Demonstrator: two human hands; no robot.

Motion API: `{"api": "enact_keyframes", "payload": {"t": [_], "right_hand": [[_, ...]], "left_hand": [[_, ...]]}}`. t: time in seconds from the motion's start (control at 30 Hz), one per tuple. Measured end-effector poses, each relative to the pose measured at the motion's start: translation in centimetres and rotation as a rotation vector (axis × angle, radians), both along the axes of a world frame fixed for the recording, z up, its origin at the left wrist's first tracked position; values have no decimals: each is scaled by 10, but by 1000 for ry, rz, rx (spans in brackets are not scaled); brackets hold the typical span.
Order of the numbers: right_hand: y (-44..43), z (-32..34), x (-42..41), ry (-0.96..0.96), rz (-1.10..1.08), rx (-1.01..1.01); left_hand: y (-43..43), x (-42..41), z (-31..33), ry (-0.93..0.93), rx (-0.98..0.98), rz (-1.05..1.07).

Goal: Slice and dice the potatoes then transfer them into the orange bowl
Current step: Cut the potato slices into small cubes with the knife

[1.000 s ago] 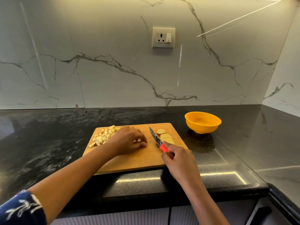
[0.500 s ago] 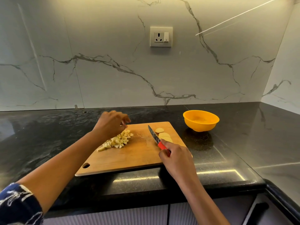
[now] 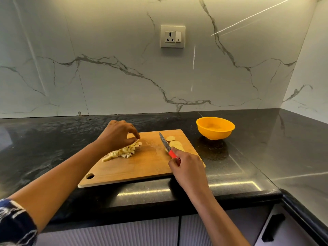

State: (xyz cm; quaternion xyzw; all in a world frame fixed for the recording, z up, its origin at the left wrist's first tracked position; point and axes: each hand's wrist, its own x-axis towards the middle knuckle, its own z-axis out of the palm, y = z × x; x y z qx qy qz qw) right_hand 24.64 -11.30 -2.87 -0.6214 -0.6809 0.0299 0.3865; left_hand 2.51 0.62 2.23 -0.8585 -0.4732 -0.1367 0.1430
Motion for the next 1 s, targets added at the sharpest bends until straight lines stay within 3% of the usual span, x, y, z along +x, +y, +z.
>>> {"api": "enact_keyframes", "payload": {"t": [0.17, 0.37, 0.5, 0.87, 1.0], "right_hand": [[3, -2, 0, -6, -70, 30], [6, -3, 3, 8, -93, 20], [6, -3, 5, 0, -95, 3], [4, -4, 4, -4, -111, 23], [3, -1, 0, -20, -107, 26]], "left_hand": [[7, 36, 3, -171, -189, -55], [37, 96, -8, -55, -508, -24], [48, 110, -7, -87, -676, -70], [26, 75, -2, -201, -367, 10], [-3, 38, -3, -254, -369, 33]]}}
